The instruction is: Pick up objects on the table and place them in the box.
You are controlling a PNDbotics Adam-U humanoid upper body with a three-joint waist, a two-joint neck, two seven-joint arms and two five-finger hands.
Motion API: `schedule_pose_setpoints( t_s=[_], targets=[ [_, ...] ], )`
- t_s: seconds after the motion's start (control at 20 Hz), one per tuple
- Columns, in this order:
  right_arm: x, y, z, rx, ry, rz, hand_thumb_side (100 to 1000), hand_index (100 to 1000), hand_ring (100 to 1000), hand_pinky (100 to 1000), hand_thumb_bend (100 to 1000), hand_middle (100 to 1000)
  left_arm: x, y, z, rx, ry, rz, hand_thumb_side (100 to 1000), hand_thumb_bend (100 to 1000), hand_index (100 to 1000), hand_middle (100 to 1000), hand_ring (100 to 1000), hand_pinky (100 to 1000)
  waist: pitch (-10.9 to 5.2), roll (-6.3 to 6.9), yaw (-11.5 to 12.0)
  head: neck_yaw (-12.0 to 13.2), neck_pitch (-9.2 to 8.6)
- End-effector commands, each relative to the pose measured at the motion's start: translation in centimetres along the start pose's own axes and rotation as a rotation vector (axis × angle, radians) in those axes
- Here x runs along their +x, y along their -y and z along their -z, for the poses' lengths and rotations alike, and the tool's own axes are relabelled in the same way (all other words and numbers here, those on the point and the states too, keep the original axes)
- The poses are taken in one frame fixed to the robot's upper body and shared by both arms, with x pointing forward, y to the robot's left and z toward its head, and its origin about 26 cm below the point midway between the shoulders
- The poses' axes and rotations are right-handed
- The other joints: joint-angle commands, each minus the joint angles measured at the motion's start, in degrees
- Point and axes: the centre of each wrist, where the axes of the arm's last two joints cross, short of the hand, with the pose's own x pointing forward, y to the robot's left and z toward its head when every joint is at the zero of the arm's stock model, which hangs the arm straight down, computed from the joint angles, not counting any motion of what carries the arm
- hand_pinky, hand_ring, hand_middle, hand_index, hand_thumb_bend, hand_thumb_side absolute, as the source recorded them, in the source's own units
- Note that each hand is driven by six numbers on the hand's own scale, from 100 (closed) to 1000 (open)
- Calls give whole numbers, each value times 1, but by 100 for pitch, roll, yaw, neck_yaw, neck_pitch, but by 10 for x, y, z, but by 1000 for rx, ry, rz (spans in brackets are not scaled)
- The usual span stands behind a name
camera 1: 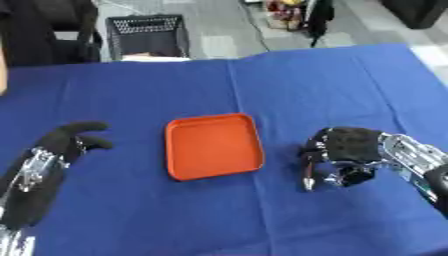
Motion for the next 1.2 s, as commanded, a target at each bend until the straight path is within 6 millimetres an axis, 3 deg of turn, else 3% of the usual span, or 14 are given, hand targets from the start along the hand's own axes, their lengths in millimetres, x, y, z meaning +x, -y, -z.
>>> schedule_pose_setpoints(
  t_s=[0.05,0.25,0.35,0.4,0.45,0.6,0.95,1.2],
  targets=[
    [-10,8,-8,17,-6,-40,228,756,706,551,138,760,6,-3,4,-13,21,20,1000,254,847,788,699,818,-65,-8,2,-46,-50],
    [-8,8,-8,0,-4,-47,214,724,695,543,131,745,6,-3,4,-13,21,20,1000,255,847,788,699,818,-65,-10,8,-42,-51],
    [-7,8,-8,-18,-8,-49,205,693,668,535,127,716,6,-3,4,-13,21,19,1000,255,847,788,700,818,-65,-10,9,-43,-50],
    [-7,8,-7,-30,-10,-51,193,652,622,514,118,657,6,-3,4,-13,21,19,1000,255,847,788,700,819,-65,-9,9,-42,-50],
    [-6,9,-7,-43,-12,-54,194,656,626,517,119,664,6,-3,4,-14,22,19,1000,255,847,788,700,818,-65,-9,8,-42,-49],
    [-5,9,-7,-82,-17,-62,174,571,527,441,114,546,6,-3,4,-15,22,19,1000,255,847,788,700,819,-66,-6,8,-40,-45],
    [-5,8,-8,-145,-32,-78,154,510,418,284,112,444,6,-3,4,-14,23,18,1000,256,847,788,700,819,-64,-4,5,-38,-45],
    [-5,6,-9,-167,-46,-81,138,440,317,125,100,354,6,-3,4,-13,22,18,1000,255,847,788,700,819,-61,-2,3,-37,-46]
  ],
)
